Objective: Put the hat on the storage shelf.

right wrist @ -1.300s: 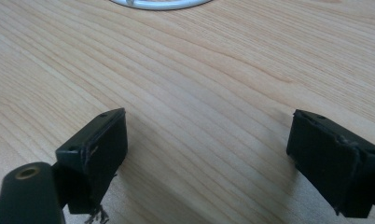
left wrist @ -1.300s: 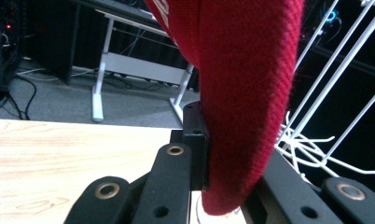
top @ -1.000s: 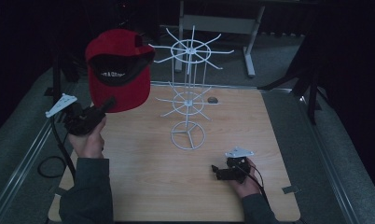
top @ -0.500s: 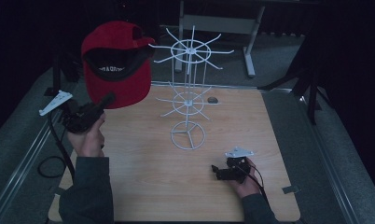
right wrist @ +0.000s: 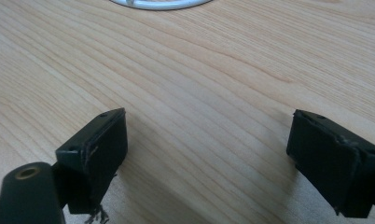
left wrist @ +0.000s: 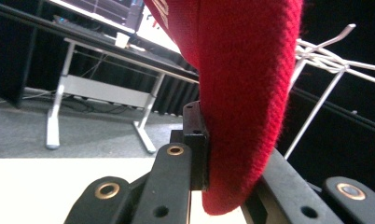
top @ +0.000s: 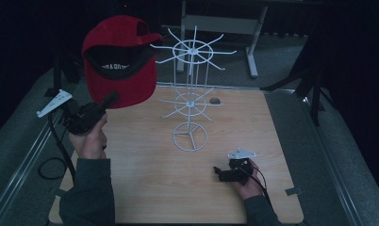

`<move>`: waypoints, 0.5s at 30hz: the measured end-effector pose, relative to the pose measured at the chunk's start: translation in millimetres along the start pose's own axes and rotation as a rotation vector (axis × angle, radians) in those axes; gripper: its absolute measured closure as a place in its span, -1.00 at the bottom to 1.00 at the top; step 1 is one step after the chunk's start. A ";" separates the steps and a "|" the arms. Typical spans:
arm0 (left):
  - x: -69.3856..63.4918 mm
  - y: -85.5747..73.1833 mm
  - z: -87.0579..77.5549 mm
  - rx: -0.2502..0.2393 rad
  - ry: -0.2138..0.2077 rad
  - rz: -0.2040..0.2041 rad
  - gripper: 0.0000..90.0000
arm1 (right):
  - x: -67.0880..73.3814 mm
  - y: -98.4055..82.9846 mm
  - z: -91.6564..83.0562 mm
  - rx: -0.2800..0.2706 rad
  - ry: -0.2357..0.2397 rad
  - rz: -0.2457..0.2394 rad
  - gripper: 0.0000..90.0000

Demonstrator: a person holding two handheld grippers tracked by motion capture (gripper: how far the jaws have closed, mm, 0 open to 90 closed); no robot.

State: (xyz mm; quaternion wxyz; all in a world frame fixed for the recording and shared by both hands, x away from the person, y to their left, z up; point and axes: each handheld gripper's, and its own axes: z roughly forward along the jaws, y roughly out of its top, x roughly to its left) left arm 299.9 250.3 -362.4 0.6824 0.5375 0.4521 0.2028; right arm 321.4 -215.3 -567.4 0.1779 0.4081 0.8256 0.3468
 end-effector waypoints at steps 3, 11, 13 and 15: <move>-3.4 -1.6 -0.8 0.010 -0.006 0.016 0.90 | 0.1 0.0 0.0 0.001 0.000 0.001 -0.73; -12.6 -5.1 -3.8 0.023 -0.022 0.055 0.90 | 0.0 0.0 -0.1 0.002 0.000 0.000 -0.73; -14.2 -5.7 -4.7 0.030 -0.012 0.073 0.90 | 0.0 0.0 -0.1 0.001 0.000 0.000 -0.73; -14.4 -6.5 -5.4 0.032 -0.009 0.076 0.90 | 0.0 0.0 -0.1 0.001 0.000 0.000 -0.73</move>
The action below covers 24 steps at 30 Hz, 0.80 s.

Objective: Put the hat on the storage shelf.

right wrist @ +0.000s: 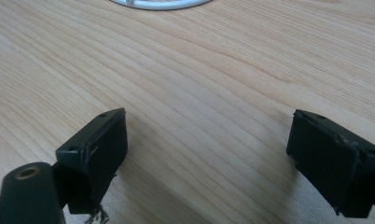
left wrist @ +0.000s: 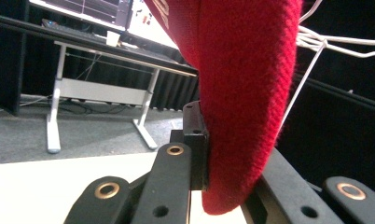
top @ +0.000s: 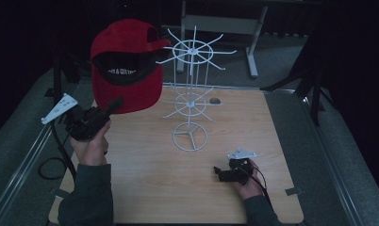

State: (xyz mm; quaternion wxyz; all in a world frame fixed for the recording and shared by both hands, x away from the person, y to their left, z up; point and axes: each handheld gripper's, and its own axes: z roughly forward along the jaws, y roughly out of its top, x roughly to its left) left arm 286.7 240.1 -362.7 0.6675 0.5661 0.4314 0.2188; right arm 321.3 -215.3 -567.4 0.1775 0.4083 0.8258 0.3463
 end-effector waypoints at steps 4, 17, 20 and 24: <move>-1.5 -1.1 -1.8 0.007 0.012 0.017 0.90 | 0.0 0.0 0.0 0.000 0.000 0.000 -0.73; -0.9 -9.4 -4.9 0.046 0.051 0.049 0.90 | 0.0 0.0 0.0 0.000 0.000 0.000 -0.73; 1.3 -17.2 -6.4 0.058 0.058 0.039 0.90 | 0.0 0.0 0.1 -0.001 0.000 0.000 -0.73; 2.8 -28.9 -8.5 0.062 0.060 0.036 0.90 | 0.0 0.0 0.1 -0.002 0.000 0.000 -0.73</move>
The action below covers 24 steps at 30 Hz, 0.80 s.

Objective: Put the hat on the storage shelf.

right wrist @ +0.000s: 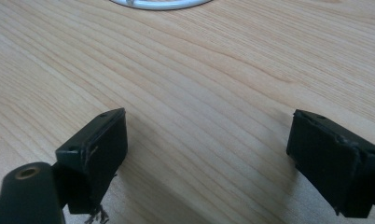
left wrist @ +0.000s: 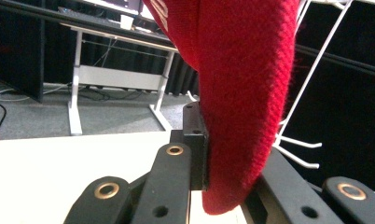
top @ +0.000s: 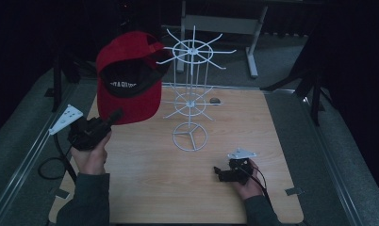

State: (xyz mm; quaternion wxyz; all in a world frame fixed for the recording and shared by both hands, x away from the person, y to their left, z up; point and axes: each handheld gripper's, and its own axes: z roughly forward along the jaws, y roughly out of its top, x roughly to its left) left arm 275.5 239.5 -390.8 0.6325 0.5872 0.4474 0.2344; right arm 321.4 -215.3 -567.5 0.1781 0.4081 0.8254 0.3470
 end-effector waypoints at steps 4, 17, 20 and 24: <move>-0.3 -10.3 -0.5 -0.002 -0.009 -0.001 0.89 | 0.0 0.0 0.0 0.000 0.000 0.000 -0.73; 0.8 -57.9 5.7 0.095 -0.002 0.012 0.88 | -0.1 -0.1 0.1 -0.002 -0.001 -0.002 -0.73; 3.2 -61.1 6.0 0.096 -0.010 0.005 0.80 | -0.1 -0.1 0.2 -0.002 0.000 -0.002 -0.73; 3.1 -59.6 4.7 0.085 -0.009 0.015 0.57 | -0.1 -0.1 0.1 -0.001 0.000 -0.002 -0.73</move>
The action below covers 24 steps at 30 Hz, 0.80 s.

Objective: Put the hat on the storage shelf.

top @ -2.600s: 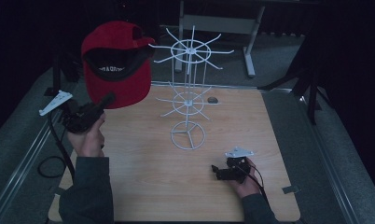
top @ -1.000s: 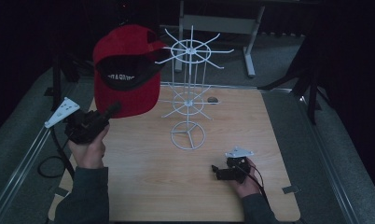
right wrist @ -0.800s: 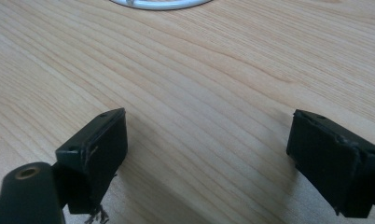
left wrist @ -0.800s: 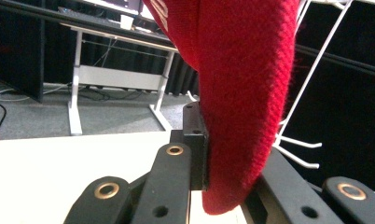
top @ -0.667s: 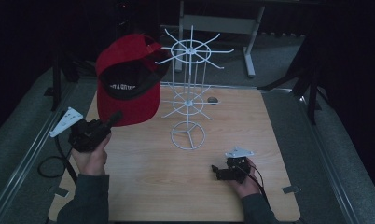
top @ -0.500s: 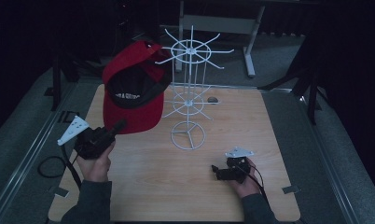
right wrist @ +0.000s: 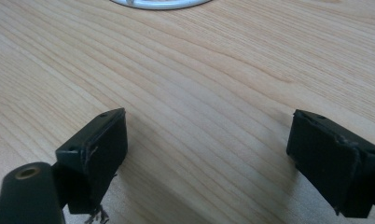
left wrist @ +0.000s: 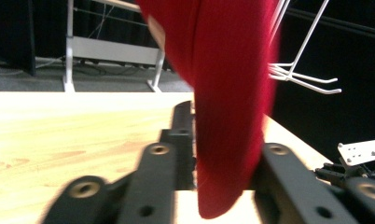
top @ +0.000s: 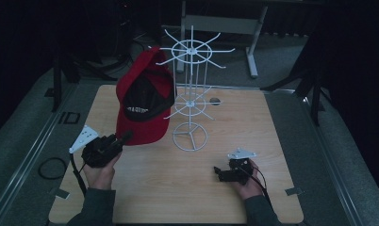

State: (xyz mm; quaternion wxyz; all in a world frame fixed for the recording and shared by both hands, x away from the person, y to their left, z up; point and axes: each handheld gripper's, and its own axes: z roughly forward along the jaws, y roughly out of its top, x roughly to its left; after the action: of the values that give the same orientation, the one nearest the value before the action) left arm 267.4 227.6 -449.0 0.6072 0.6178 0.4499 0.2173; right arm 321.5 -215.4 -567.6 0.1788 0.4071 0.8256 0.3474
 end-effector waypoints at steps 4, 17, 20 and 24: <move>2.3 1.7 -0.8 0.008 0.022 0.002 0.10 | 0.1 0.0 -0.1 0.001 0.000 0.001 -0.73; 10.5 -15.6 4.4 -0.007 0.116 -0.017 -0.46 | 0.0 -0.1 -0.1 0.002 0.000 -0.002 -0.73; 13.5 -19.3 6.2 0.004 0.096 -0.013 -0.45 | -0.1 -0.1 -0.2 0.003 0.000 -0.002 -0.73; 17.5 -26.4 9.9 0.024 0.080 -0.022 -0.37 | -0.1 -0.1 -0.2 0.003 0.000 -0.002 -0.73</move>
State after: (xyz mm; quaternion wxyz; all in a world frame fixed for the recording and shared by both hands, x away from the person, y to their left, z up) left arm 276.5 232.7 -480.5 0.5837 0.6107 0.4832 0.2298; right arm 321.4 -215.5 -567.6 0.1788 0.4067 0.8264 0.3461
